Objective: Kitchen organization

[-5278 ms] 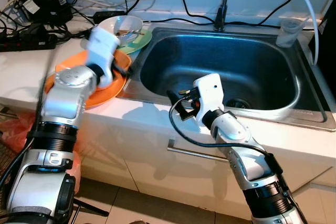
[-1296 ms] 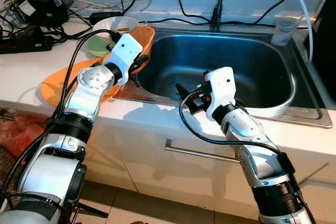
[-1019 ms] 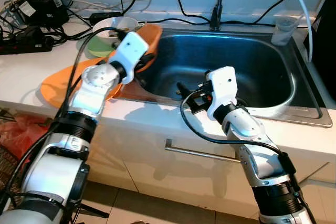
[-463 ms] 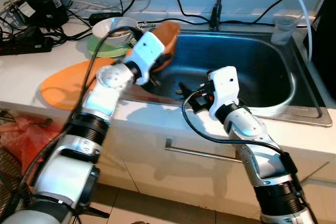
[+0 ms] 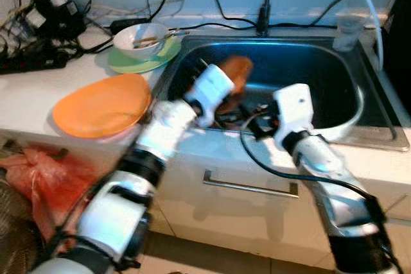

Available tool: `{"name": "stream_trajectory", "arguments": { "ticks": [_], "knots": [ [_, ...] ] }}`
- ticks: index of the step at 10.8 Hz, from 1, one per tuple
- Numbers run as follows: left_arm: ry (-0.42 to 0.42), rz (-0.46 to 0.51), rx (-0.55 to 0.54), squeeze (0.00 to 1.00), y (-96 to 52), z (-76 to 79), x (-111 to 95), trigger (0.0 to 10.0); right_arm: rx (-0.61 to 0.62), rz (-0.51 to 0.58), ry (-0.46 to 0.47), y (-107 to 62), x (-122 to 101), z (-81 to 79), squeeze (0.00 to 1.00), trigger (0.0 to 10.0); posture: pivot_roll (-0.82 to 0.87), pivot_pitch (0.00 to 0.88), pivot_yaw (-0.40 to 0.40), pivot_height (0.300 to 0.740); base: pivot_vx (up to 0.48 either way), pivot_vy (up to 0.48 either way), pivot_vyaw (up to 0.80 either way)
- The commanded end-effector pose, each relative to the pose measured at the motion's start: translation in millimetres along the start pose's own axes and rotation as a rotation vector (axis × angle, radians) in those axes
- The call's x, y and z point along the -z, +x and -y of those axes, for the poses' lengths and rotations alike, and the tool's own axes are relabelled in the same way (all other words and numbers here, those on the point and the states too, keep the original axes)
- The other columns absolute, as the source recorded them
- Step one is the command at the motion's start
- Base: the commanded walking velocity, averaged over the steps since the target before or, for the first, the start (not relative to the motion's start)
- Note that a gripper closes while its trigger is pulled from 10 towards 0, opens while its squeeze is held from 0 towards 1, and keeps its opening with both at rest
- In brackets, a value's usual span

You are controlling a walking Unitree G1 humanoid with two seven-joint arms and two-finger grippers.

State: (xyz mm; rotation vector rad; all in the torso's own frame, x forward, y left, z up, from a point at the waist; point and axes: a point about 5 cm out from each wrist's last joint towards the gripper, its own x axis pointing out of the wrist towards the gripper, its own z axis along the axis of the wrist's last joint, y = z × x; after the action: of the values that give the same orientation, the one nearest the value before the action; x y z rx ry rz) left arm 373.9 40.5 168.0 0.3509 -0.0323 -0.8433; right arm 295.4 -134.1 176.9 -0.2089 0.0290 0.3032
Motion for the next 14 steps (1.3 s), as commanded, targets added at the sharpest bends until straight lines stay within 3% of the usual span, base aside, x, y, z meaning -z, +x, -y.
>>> {"name": "stream_trajectory", "arguments": {
  "ticks": [1, 3, 6, 8, 10, 14],
  "knots": [
    [0.032, 0.042, -0.01, 0.0, 7.0, -1.5, -14, 0.0, 0.05, 0.0, -0.008, -8.9, -5, 9.8, 0.45, 10.0, -0.28, 0.0, 0.163, 0.74, 0.0, 0.0, 0.0],
    [0.006, 0.008, 0.002, 0.0, 15.8, 8.4, -10, 0.0, 0.09, -0.012, -0.02, -23.9, -9, 19.0, 0.46, 10.0, -0.33, 0.0, 0.163, 0.74, 0.0, 0.0, 0.0],
    [0.028, -0.031, -0.016, 0.0, 18.0, 3.6, -10, 0.0, 0.106, -0.043, -0.009, -41.4, -18, 21.7, 0.45, 10.0, -0.36, 0.0, 0.165, 0.74, 0.0, 0.0, 0.0],
    [0.031, -0.06, -0.078, 0.0, 14.3, -6.2, -6, 0.0, 0.077, -0.063, 0.054, -44.5, -18, 15.4, 0.45, 10.0, -0.35, 0.0, 0.155, 0.74, 0.0, 0.0, 0.0],
    [0.001, -0.163, -0.218, 0.0, -2.2, -24.1, 18, 0.0, -0.018, -0.046, 0.093, -43.0, -29, -0.1, 0.45, 10.0, -0.37, 0.0, 0.138, 0.74, 0.0, 0.0, 0.0],
    [0.039, -0.22, -0.218, 0.0, -6.3, -26.2, 25, 0.0, -0.114, -0.022, 0.127, -50.3, -43, -16.8, 0.45, 10.0, -0.39, 0.0, 0.12, 0.74, 0.0, 0.0, 0.0]
  ]
}}
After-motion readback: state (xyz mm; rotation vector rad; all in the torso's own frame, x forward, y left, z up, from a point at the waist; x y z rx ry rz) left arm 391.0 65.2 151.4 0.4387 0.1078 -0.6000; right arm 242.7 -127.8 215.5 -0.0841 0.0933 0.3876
